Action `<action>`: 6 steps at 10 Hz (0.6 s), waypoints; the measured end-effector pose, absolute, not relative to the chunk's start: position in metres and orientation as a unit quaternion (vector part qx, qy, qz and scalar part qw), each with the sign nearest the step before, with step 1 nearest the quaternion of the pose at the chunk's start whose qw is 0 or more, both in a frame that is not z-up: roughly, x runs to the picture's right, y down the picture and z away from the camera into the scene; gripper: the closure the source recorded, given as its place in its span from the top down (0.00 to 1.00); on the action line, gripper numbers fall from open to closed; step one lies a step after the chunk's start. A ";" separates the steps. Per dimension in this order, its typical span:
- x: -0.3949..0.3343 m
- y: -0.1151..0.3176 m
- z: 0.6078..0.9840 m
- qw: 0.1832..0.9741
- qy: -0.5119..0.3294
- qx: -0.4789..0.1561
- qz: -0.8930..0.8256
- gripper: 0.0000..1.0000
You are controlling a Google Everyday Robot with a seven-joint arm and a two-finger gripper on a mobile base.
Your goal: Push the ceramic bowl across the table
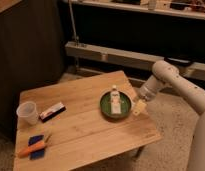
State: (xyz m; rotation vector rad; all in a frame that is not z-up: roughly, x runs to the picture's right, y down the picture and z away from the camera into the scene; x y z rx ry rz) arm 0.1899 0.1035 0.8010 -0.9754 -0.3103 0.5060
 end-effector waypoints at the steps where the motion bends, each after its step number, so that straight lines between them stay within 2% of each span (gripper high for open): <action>1: 0.190 0.104 0.801 0.841 -0.147 -0.462 0.239 0.80; 4: 0.190 0.104 0.801 0.841 -0.147 -0.462 0.240 0.80; 6: 0.201 0.099 0.803 0.861 -0.153 -0.426 0.233 0.80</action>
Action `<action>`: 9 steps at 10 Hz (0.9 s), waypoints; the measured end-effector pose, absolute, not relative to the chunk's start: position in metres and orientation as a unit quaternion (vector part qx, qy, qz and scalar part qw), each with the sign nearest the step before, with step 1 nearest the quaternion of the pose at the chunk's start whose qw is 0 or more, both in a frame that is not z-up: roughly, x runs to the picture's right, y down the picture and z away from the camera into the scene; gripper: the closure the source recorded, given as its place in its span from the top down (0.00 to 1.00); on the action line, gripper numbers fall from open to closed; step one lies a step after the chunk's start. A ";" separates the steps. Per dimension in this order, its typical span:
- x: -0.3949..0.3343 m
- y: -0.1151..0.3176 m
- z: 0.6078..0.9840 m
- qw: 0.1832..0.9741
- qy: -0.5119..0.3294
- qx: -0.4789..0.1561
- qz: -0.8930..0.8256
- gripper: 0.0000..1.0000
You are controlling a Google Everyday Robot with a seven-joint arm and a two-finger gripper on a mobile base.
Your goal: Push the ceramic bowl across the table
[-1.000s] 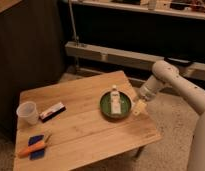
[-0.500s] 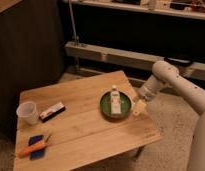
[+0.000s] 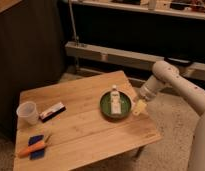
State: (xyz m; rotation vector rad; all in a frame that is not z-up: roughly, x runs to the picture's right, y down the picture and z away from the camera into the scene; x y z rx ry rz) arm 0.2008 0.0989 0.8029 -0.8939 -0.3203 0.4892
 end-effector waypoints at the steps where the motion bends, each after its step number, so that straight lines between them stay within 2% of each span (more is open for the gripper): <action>1: 0.212 0.096 0.804 0.876 -0.156 -0.392 0.233 0.80; 2: 0.232 0.086 0.805 0.899 -0.166 -0.329 0.237 0.80; 4: 0.258 0.071 0.810 0.918 -0.179 -0.262 0.237 0.80; 9: 0.255 0.069 0.817 0.923 -0.187 -0.240 0.236 0.80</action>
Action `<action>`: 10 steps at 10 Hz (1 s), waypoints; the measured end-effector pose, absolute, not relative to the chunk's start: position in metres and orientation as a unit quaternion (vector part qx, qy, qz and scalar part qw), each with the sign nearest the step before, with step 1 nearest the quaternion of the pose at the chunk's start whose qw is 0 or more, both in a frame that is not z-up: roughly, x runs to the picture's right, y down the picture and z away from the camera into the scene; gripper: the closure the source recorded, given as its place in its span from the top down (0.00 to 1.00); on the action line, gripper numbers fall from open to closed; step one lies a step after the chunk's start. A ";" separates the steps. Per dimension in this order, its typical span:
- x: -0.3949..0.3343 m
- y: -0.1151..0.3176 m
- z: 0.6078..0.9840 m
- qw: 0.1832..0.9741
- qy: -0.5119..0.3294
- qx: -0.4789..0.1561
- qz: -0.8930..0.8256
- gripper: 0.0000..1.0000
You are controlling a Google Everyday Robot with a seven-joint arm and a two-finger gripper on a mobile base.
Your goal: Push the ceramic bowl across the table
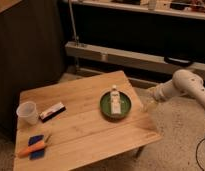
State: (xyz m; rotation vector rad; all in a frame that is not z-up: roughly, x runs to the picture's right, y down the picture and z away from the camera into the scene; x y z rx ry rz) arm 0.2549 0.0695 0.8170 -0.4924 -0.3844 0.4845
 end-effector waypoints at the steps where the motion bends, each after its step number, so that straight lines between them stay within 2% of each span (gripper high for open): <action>1: 0.251 0.074 0.825 0.924 -0.192 -0.230 0.236 0.80; 6: 0.199 0.090 0.890 0.930 -0.220 -0.221 0.196 0.80; 10: 0.203 0.090 0.911 0.927 -0.228 -0.238 0.177 0.80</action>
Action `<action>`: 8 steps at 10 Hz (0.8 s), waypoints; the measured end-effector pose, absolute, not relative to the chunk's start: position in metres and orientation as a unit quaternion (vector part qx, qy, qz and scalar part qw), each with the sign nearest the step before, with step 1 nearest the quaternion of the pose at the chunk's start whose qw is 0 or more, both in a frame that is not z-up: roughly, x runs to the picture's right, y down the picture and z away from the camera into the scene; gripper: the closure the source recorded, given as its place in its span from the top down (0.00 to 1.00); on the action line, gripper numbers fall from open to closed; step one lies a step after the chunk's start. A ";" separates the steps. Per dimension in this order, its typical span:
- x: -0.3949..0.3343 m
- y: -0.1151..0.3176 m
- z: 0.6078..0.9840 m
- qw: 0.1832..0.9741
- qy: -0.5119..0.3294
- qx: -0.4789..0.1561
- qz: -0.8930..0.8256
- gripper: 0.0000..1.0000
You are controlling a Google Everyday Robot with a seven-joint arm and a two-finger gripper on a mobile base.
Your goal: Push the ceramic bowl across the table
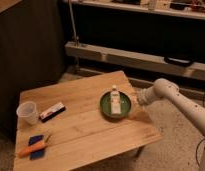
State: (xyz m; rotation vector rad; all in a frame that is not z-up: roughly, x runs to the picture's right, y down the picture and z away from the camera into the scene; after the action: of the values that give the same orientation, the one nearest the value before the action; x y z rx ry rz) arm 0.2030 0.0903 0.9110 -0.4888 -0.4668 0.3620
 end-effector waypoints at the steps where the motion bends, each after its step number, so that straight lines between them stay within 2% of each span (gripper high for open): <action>1: 0.207 0.091 0.914 0.925 -0.229 -0.243 0.178 0.80; 4: 0.208 0.088 0.915 0.913 -0.255 -0.260 0.182 0.80; 8: 0.177 0.105 0.903 0.907 -0.280 -0.280 0.145 0.80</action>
State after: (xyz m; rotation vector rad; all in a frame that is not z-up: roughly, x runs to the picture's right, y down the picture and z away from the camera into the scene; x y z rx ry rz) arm 0.1774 0.1054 0.9033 -0.5789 -0.5789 0.2988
